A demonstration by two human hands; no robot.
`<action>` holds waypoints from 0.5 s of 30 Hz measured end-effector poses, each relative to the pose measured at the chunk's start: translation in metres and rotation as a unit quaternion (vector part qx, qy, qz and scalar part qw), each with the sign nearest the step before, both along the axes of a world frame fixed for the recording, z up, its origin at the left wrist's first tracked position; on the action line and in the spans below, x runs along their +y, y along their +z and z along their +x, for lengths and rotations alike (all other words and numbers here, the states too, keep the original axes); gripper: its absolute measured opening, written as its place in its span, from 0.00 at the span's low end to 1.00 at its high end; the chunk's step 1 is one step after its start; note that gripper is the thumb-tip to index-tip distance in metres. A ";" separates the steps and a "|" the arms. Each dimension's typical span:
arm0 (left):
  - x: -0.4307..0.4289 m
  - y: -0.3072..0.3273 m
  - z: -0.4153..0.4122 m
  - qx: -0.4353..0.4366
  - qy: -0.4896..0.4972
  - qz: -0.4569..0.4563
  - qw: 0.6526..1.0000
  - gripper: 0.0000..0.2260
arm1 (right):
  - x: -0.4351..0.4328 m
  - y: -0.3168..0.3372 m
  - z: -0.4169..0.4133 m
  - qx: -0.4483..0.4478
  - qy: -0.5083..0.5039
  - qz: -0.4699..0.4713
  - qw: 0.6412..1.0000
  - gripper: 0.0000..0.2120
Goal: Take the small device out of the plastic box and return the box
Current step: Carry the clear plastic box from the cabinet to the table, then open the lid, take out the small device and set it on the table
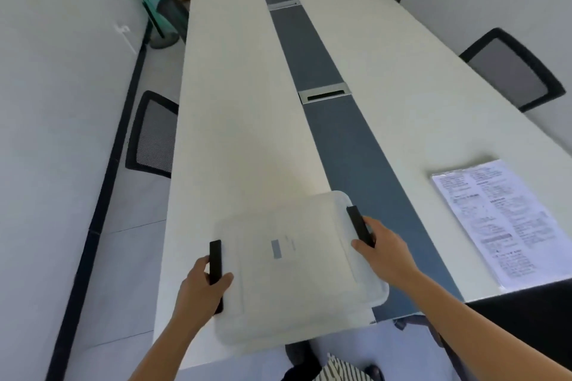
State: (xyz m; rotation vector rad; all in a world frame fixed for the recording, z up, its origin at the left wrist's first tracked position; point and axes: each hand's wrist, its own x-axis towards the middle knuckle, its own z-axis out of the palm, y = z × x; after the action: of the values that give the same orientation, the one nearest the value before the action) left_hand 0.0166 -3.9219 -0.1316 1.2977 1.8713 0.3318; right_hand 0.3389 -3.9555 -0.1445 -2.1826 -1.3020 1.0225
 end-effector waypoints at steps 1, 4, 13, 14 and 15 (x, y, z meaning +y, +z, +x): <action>0.007 -0.003 -0.002 -0.005 0.005 -0.001 1.000 0.26 | 0.008 -0.002 -0.004 0.001 -0.004 0.001 1.000 0.23; 0.028 -0.013 -0.007 -0.015 0.002 -0.003 1.000 0.27 | 0.027 -0.009 -0.014 0.003 -0.023 -0.007 1.000 0.24; 0.062 -0.029 -0.034 -0.048 -0.046 -0.043 0.997 0.24 | 0.041 -0.029 -0.025 0.022 -0.039 -0.022 0.999 0.24; 0.064 -0.028 -0.037 -0.058 -0.053 -0.050 0.996 0.24 | 0.039 -0.030 -0.024 0.029 -0.036 -0.024 0.999 0.24; 0.065 -0.029 -0.041 -0.067 -0.060 -0.056 0.994 0.23 | 0.038 -0.030 -0.024 0.036 -0.036 -0.027 0.998 0.24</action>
State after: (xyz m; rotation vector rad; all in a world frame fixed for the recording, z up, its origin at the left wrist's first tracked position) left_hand -0.0246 -3.8573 -0.1604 1.2734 1.6694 0.2417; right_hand 0.3153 -3.9174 -0.1742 -2.1950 -1.1691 1.1097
